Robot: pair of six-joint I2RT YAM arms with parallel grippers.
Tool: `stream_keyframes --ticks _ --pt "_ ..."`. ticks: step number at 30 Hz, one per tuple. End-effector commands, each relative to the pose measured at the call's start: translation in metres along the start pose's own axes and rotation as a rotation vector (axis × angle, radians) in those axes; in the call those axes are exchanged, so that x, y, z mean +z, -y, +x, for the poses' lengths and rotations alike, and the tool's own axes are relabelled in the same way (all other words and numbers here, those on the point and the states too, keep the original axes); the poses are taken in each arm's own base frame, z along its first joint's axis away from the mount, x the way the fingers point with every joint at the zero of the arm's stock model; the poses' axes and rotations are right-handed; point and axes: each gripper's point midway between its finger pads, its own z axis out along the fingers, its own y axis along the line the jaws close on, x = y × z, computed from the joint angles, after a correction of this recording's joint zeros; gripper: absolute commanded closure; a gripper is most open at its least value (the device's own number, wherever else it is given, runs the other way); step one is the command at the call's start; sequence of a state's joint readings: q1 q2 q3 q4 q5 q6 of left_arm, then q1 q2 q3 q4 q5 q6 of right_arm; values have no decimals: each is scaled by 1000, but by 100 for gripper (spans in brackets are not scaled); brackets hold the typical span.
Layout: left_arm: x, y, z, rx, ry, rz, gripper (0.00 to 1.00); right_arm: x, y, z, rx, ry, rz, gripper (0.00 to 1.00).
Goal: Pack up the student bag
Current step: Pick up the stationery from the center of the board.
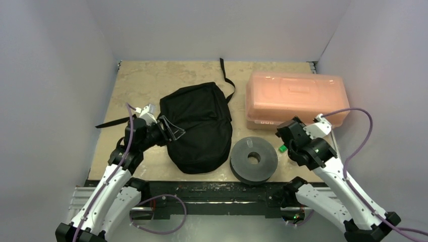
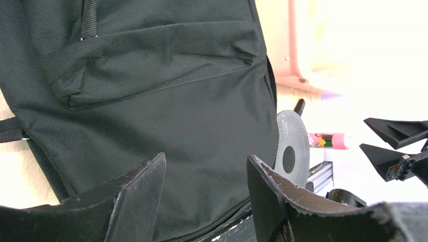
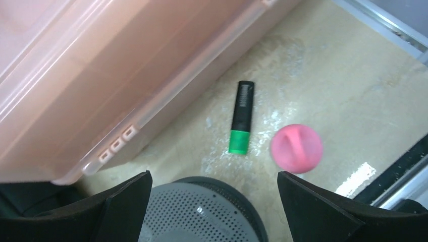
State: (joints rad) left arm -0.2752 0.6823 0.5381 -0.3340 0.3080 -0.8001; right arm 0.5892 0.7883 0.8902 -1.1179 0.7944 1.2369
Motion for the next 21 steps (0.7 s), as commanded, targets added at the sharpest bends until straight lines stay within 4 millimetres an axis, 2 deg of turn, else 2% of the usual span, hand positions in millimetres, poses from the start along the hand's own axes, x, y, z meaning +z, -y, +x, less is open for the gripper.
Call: stream_keyframes --ticks 1,4,12,18,21 --pt "-12 28 -14 37 30 91 41 3 32 -17 102 72 101 1" --pt "-14 33 -16 41 32 105 41 15 36 -12 76 38 153 1" --pt "-26 48 -20 63 47 152 41 31 59 -21 104 -7 256 1" --pt "-36 63 -24 86 47 201 41 40 61 -10 94 -74 276 1" --pt "-40 69 -27 103 44 210 41 39 61 -9 61 -95 278 6"
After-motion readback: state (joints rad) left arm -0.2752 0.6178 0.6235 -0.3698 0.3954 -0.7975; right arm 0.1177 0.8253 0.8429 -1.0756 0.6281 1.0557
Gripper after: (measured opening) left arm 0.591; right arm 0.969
